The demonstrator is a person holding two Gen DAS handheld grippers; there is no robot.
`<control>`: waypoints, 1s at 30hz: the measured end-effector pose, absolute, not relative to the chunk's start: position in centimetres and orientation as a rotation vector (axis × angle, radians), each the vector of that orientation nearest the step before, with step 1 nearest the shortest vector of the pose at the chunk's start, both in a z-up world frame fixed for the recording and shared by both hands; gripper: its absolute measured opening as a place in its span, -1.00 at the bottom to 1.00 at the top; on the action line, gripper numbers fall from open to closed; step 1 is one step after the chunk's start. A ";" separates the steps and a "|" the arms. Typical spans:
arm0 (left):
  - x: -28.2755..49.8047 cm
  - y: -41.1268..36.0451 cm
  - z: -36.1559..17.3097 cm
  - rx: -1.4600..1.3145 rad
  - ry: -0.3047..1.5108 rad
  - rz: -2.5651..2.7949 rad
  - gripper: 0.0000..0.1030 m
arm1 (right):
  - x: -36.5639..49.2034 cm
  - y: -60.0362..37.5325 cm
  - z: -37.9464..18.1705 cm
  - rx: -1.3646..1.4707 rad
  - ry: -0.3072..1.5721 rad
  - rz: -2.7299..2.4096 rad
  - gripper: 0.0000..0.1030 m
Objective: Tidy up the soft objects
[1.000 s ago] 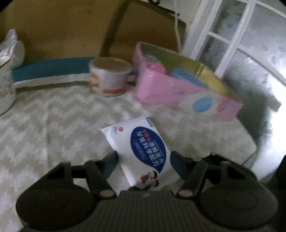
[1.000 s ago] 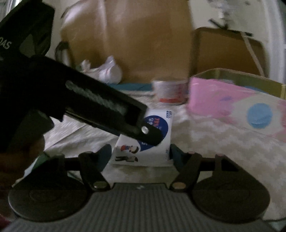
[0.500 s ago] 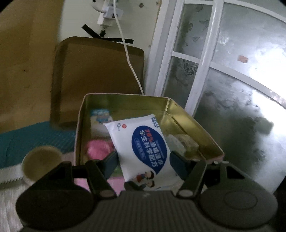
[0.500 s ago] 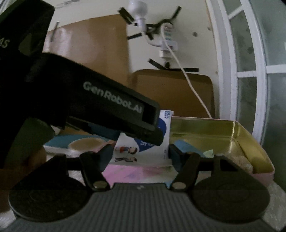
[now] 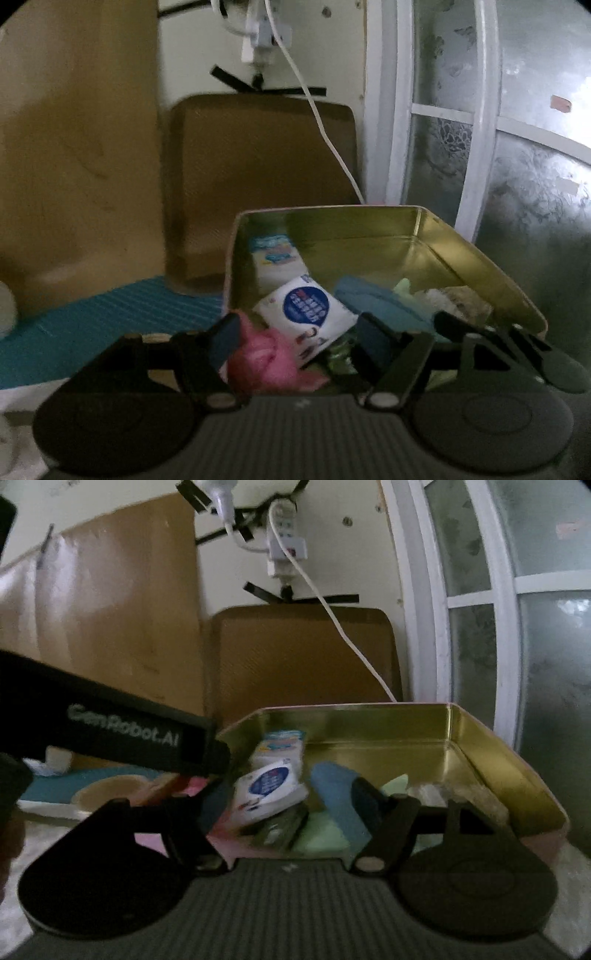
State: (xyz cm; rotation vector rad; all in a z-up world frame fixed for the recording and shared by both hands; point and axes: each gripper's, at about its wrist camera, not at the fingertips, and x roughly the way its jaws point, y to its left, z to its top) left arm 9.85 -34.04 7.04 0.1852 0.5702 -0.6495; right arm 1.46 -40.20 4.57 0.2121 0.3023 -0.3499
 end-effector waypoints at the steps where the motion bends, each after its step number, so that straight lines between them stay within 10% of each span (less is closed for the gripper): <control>1: 9.1 -33.6 7.3 0.200 0.552 -0.636 0.39 | 0.6 -39.5 4.8 0.226 0.295 -0.338 0.47; 17: 1.4 -22.4 8.8 0.200 0.474 -0.440 0.99 | -2.1 -31.3 6.6 0.315 0.370 -0.127 0.48; 30: -1.3 -15.4 6.8 0.178 0.527 -0.334 0.99 | -3.6 -27.5 6.2 0.346 0.472 -0.125 0.79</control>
